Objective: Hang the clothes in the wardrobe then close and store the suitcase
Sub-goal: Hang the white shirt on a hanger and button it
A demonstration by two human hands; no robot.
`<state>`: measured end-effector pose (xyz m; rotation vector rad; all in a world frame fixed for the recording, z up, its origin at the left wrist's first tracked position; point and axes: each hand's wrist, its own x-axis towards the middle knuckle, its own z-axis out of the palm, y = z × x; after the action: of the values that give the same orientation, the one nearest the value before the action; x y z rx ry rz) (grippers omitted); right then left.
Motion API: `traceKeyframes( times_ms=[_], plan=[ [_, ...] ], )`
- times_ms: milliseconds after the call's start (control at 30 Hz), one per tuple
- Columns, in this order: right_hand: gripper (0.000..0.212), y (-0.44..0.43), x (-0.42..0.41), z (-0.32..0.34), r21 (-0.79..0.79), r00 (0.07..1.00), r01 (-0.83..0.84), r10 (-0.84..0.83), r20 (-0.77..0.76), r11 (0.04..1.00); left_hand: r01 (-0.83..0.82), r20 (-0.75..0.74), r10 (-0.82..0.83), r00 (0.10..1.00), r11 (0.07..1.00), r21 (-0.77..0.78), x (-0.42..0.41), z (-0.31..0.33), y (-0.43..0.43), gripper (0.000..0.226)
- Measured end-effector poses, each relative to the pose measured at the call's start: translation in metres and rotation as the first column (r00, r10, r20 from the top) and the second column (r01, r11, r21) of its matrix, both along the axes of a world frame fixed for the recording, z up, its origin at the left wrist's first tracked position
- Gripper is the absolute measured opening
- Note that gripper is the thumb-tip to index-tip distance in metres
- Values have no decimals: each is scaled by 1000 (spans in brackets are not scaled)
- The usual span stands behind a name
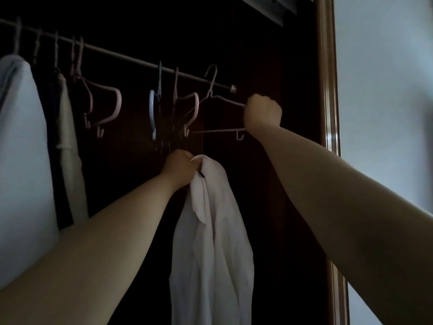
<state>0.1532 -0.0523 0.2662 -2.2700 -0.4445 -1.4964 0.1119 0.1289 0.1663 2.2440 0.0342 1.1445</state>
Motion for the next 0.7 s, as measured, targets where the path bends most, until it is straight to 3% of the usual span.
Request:
traceKeyframes(
  times_ms=[233,500,700],
  plan=[
    [19,-25,-8,-15,157,995,-15,30,-94,987,-2,-67,2,998,1000,6,-10,-11,-7,42],
    [19,-64,-17,-83,360,923,-23,158,-351,933,40,-164,-44,986,999,-29,-27,-57,-32,40],
    [35,-88,-31,-136,512,864,29,235,-444,859,84,-230,-88,969,996,-28,-42,-92,-48,27]
  ],
)
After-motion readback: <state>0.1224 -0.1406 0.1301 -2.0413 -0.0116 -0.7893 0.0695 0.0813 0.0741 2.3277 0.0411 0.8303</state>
